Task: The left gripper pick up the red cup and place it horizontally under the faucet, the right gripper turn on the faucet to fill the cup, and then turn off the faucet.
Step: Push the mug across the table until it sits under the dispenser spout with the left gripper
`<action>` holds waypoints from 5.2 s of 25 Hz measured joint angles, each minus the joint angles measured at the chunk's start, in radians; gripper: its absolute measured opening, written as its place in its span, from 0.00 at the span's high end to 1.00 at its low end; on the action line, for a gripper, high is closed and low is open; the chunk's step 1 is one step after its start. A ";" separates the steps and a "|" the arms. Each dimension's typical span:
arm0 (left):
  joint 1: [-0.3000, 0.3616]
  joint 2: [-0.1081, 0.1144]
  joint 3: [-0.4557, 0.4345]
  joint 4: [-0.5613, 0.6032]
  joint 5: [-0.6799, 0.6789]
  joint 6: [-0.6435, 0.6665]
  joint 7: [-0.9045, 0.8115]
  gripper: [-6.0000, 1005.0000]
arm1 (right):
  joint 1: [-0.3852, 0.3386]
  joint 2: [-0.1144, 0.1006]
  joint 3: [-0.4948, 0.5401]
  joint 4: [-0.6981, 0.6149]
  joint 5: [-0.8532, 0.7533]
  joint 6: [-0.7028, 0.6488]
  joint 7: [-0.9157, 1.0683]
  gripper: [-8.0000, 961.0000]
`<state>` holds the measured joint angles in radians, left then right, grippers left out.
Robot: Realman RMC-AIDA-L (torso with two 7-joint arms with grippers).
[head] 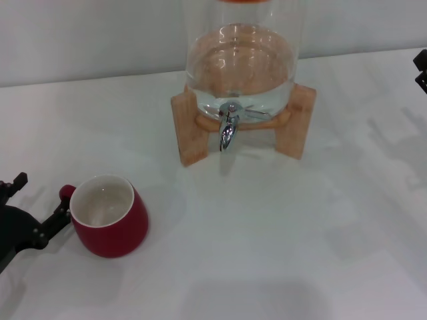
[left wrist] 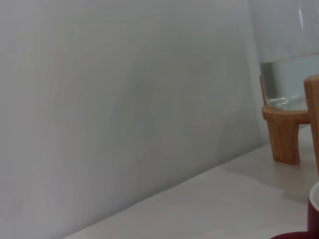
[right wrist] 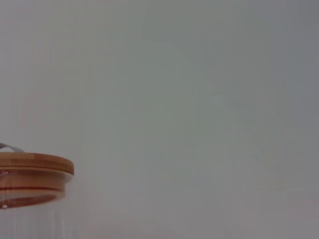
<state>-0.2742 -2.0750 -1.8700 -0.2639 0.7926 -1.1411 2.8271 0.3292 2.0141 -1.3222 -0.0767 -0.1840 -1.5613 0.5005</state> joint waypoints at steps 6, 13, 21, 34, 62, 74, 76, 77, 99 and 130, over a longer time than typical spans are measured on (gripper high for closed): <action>-0.008 -0.001 0.000 0.000 0.014 0.011 0.000 0.14 | 0.007 0.000 0.000 0.003 0.000 0.002 -0.001 0.11; -0.014 -0.002 0.000 0.000 0.031 0.029 0.000 0.14 | 0.008 0.000 0.000 0.003 0.000 0.002 -0.001 0.11; -0.017 -0.001 0.000 -0.005 0.038 0.038 0.000 0.14 | 0.010 0.000 0.000 0.001 0.000 0.003 -0.001 0.11; -0.016 -0.001 -0.006 -0.023 0.038 0.041 0.000 0.16 | 0.010 0.000 0.000 0.001 0.000 0.003 -0.003 0.11; -0.025 -0.003 -0.007 -0.041 0.037 0.104 0.000 0.43 | 0.019 0.002 0.000 0.000 0.000 0.003 -0.002 0.11; -0.038 -0.001 -0.008 -0.040 0.037 0.124 0.000 0.49 | 0.022 0.003 0.000 0.000 0.001 0.005 -0.003 0.12; -0.040 -0.001 -0.007 -0.040 0.037 0.128 0.000 0.51 | 0.023 0.003 0.000 0.000 0.001 0.006 -0.003 0.12; -0.040 -0.001 -0.007 -0.040 0.037 0.129 0.000 0.51 | 0.023 0.003 0.000 0.000 0.001 0.006 -0.003 0.12; -0.060 -0.001 0.000 -0.040 0.061 0.158 -0.001 0.79 | 0.034 0.005 0.000 -0.002 0.004 0.017 -0.007 0.12; -0.083 -0.009 0.066 -0.071 0.068 0.157 -0.008 0.89 | 0.034 0.005 0.000 -0.003 0.002 0.018 -0.007 0.12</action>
<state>-0.3570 -2.0842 -1.8036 -0.3345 0.8609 -0.9842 2.8188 0.3637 2.0187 -1.3222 -0.0797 -0.1821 -1.5431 0.4939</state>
